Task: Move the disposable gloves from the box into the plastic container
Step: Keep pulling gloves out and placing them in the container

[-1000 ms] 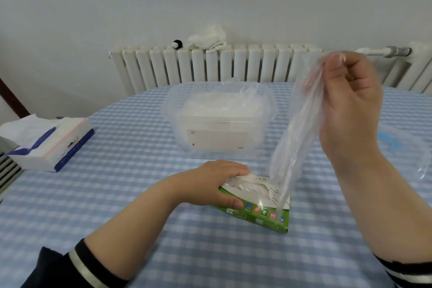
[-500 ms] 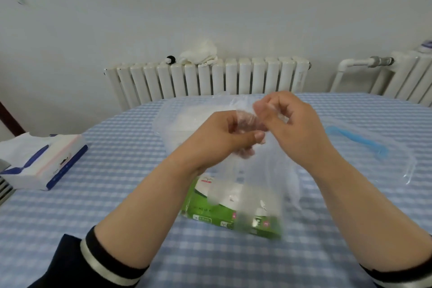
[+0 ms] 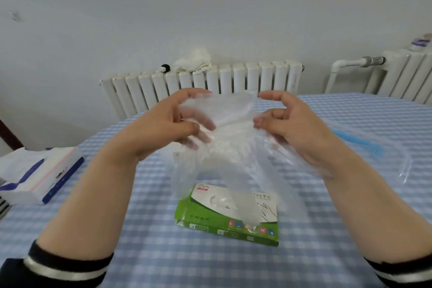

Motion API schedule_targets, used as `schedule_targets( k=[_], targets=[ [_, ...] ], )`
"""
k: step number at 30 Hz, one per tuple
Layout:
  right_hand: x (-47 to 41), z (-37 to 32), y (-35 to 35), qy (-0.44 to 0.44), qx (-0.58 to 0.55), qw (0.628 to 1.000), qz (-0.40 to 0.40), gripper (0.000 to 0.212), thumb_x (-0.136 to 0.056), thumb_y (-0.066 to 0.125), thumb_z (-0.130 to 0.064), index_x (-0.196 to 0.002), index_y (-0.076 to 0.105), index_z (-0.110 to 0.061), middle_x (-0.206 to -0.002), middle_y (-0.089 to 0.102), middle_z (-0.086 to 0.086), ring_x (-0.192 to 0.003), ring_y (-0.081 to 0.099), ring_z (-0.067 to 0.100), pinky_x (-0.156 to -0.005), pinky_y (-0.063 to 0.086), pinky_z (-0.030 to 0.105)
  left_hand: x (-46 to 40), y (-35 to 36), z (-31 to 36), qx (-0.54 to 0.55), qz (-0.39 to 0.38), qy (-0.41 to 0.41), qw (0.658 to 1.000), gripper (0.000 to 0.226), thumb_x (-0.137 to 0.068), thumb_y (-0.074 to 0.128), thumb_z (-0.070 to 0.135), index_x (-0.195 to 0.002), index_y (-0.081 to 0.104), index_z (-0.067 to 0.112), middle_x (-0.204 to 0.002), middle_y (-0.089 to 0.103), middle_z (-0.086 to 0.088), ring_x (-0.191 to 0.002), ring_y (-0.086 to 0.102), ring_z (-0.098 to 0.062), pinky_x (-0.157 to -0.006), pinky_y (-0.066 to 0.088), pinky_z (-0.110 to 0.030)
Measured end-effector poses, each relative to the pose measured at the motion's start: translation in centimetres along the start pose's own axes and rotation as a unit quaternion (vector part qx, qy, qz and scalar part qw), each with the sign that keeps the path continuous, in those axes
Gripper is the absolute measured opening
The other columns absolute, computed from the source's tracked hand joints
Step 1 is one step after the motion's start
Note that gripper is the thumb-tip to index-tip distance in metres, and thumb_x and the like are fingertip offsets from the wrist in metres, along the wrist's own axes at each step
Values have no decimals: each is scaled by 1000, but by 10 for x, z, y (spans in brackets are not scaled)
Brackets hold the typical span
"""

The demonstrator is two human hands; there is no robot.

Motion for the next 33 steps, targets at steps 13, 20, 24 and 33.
schedule_targets(
  k=[13, 20, 24, 33],
  targets=[
    [-9, 6, -16, -26, 135, 989, 55, 52, -83, 74, -28, -128, 49, -27, -87, 65, -10, -74, 60, 1, -67, 40, 20, -62, -1, 27, -220, 42, 31, 974, 31, -93, 62, 18, -117, 51, 34, -91, 65, 4, -60, 62, -3, -53, 48, -19],
    [-13, 2, -44, -51, 156, 977, 135, 54, -90, 66, -32, -136, 39, -26, -107, 56, -15, -101, 55, 5, -76, 40, 14, -89, -62, -35, -233, 164, -97, 954, 34, -91, 51, 7, -121, 43, 23, -84, 55, -5, -55, 55, -15, -47, 42, -25],
    [-14, 1, -39, -60, 171, 976, 125, 54, -90, 65, -34, -136, 38, -27, -113, 56, -12, -108, 56, 8, -75, 36, 12, -90, -69, -70, -330, 170, -144, 917, 35, -94, 43, 5, -125, 39, 20, -90, 58, -10, -68, 62, -29, -57, 51, -39],
    [-12, 1, -34, -60, 188, 974, 114, 55, -90, 65, -35, -137, 37, -26, -116, 55, -11, -110, 54, 8, -86, 36, 23, -82, -58, -75, -555, 144, -85, 815, 50, -92, 49, 3, -139, 37, 13, -127, 51, -17, -107, 52, -34, -82, 47, -42]
  ],
)
Point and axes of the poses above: each hand's wrist, its own x-axis away from the middle knuckle, its own y-axis out of the palm, z = x × y, the point moved 8 cm from there along -x, towards the middle knuckle
